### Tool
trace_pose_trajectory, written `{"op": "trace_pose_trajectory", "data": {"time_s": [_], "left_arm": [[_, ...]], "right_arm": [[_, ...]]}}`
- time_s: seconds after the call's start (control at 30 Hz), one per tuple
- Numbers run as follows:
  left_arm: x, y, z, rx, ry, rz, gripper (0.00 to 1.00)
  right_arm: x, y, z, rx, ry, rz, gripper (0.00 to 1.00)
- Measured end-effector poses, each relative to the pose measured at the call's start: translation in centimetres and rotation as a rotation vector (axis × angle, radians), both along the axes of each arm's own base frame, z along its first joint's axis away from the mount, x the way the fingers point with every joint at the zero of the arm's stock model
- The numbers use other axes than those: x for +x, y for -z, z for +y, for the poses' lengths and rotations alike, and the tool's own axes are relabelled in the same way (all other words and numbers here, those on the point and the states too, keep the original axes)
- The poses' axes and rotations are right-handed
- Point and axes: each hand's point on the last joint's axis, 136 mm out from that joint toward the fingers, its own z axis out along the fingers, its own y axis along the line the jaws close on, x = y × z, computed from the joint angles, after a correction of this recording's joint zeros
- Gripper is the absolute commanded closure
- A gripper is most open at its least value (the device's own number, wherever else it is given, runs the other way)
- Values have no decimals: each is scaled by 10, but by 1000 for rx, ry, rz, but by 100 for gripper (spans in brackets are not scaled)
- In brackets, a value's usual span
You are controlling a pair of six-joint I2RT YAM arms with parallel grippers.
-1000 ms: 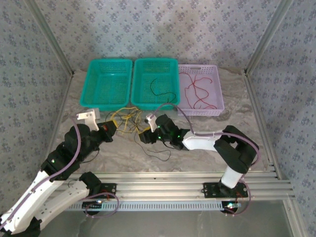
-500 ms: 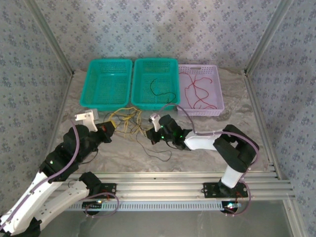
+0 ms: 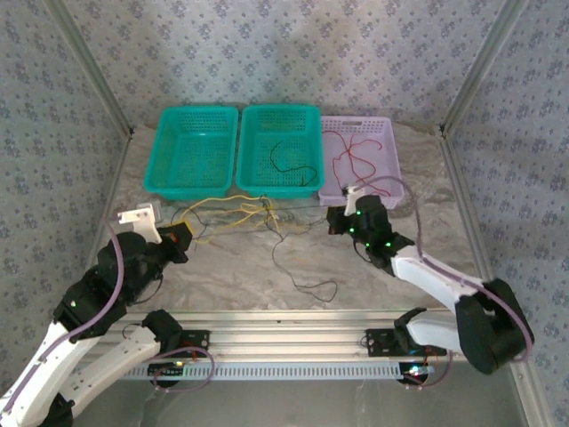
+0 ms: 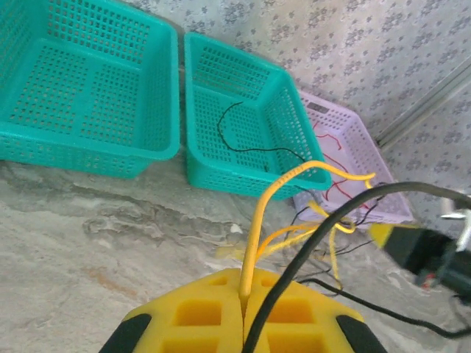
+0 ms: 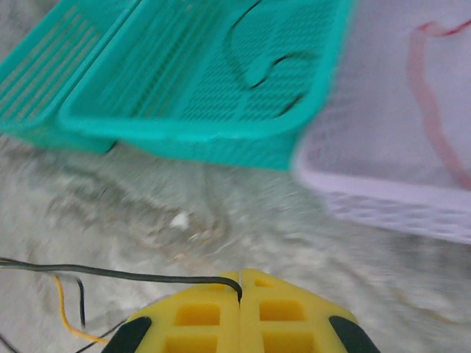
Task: Untangle the cables
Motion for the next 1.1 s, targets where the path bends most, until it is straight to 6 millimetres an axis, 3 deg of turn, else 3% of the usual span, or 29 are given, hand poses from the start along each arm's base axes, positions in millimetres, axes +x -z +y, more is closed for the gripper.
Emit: {"op": "trace_pose_trajectory", "data": {"time_s": [0.23,0.43,0.57,0.7,0.87,1.1], "left_arm": [[-1,-10,14,44,-44,-27,100],[2,-10,22,105,-85,-26,100],[5,-5,21,137,-87,-8,100],[8,-2,20,158,-89,1,100],[10,-1,25,194,-112,-4,100],[16,4,29,257,-141,9,100]], "right_arm": [[3,-31,-110,36,376,-14,100],[-10,-34,-146,55,493,26,100],[-10,-53,-145,103,478,17,100],[-5,-96,-132,150,406,-36,100],[-5,-163,-124,186,364,-135,100],[-1,-274,-111,239,302,-288,100]]}}
